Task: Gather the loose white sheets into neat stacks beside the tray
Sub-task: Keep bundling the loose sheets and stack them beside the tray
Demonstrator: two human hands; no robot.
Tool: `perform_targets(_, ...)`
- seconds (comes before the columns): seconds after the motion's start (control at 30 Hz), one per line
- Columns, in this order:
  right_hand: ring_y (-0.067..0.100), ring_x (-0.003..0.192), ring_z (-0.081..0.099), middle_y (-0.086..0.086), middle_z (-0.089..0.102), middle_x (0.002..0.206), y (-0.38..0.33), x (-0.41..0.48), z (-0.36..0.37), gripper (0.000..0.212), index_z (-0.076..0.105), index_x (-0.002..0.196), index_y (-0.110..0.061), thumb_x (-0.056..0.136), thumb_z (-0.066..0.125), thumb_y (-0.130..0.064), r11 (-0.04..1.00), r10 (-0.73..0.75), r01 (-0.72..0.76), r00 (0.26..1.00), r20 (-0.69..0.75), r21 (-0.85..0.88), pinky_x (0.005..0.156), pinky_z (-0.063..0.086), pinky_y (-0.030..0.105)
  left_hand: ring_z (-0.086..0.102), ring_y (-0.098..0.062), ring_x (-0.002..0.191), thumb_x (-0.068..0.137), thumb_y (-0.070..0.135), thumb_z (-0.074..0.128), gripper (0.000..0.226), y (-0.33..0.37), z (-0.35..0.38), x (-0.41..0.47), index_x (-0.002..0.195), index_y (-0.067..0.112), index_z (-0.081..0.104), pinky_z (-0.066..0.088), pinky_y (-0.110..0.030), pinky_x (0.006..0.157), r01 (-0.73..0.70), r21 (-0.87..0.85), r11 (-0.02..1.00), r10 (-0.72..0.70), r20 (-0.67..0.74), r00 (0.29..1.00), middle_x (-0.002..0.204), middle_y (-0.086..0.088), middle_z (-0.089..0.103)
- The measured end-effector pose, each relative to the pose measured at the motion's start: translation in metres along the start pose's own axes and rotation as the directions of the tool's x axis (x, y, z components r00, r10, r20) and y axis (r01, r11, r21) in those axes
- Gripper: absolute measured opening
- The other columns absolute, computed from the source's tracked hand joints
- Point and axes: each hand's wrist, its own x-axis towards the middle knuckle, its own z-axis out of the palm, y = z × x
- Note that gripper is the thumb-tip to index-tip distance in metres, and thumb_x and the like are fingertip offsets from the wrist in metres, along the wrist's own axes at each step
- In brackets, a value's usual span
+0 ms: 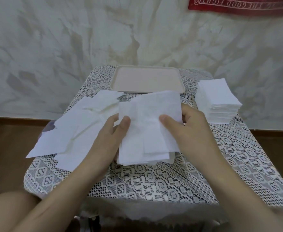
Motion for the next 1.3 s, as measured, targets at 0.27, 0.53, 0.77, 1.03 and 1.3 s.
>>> perform_targets(0.27, 0.012, 0.086, 0.071, -0.008, 0.076, 0.092, 0.001, -0.003, 0.003, 0.009, 0.075, 0.101, -0.021, 0.093, 0.072, -0.023, 0.999, 0.031, -0.030, 0.998, 0.057, -0.012, 0.078, 0.060, 0.043, 0.074, -0.015, 0.114, 0.086, 0.051, 0.064, 0.058, 0.000, -0.004, -0.001, 0.140, 0.030, 0.059, 0.056, -0.041, 0.091, 0.043, -0.070, 0.997, -0.038, 0.067, 0.997, 0.124, 0.006, 0.076)
perform_targets(0.53, 0.024, 0.080, 0.075, 0.000, 0.078, 0.082, -0.009, -0.002, -0.021, 0.012, 0.070, 0.098, -0.013, 0.092, 0.074, -0.023, 1.000, 0.021, -0.021, 0.999, 0.042, -0.004, 0.072, 0.058, 0.048, 0.074, -0.016, 0.115, 0.088, 0.049, 0.065, 0.059, -0.001, -0.003, 0.000, 0.143, 0.029, 0.058, 0.055, -0.042, 0.098, 0.048, -0.114, 0.992, -0.042, 0.057, 0.998, 0.126, 0.005, 0.076)
perform_targets(0.77, 0.031, 0.079, 0.075, 0.006, 0.078, 0.081, -0.008, -0.011, 0.002, 0.017, 0.067, 0.094, -0.009, 0.090, 0.075, -0.023, 0.994, 0.102, -0.107, 0.987, 0.128, 0.033, 0.072, 0.059, 0.058, 0.073, -0.016, 0.117, 0.089, 0.058, 0.061, 0.064, -0.003, 0.001, 0.000, 0.146, 0.028, 0.055, 0.056, -0.045, 0.097, 0.021, -0.097, 0.995, -0.016, 0.055, 0.998, 0.127, 0.005, 0.076)
perform_targets(1.03, 0.029, 0.075, 0.075, 0.003, 0.076, 0.077, -0.001, -0.010, 0.011, 0.021, 0.064, 0.087, -0.020, 0.085, 0.076, -0.037, 0.997, 0.070, -0.073, 0.993, 0.094, 0.023, 0.069, 0.059, 0.060, 0.074, -0.022, 0.115, 0.088, 0.046, 0.066, 0.059, -0.004, -0.004, 0.001, 0.144, 0.031, 0.057, 0.058, -0.044, 0.088, 0.050, -0.131, 0.990, -0.036, 0.109, 0.993, 0.127, -0.001, 0.076)
perform_targets(1.3, 0.017, 0.053, 0.064, 0.009, 0.067, 0.071, -0.002, -0.003, -0.014, 0.015, 0.062, 0.083, -0.017, 0.093, 0.073, -0.019, 0.998, 0.055, -0.054, 0.997, 0.058, -0.011, 0.047, 0.053, 0.031, 0.074, -0.017, 0.114, 0.087, 0.047, 0.063, 0.056, -0.003, -0.004, 0.002, 0.142, 0.035, 0.058, 0.057, -0.043, 0.086, 0.059, -0.153, 0.986, -0.043, 0.107, 0.993, 0.125, 0.006, 0.077)
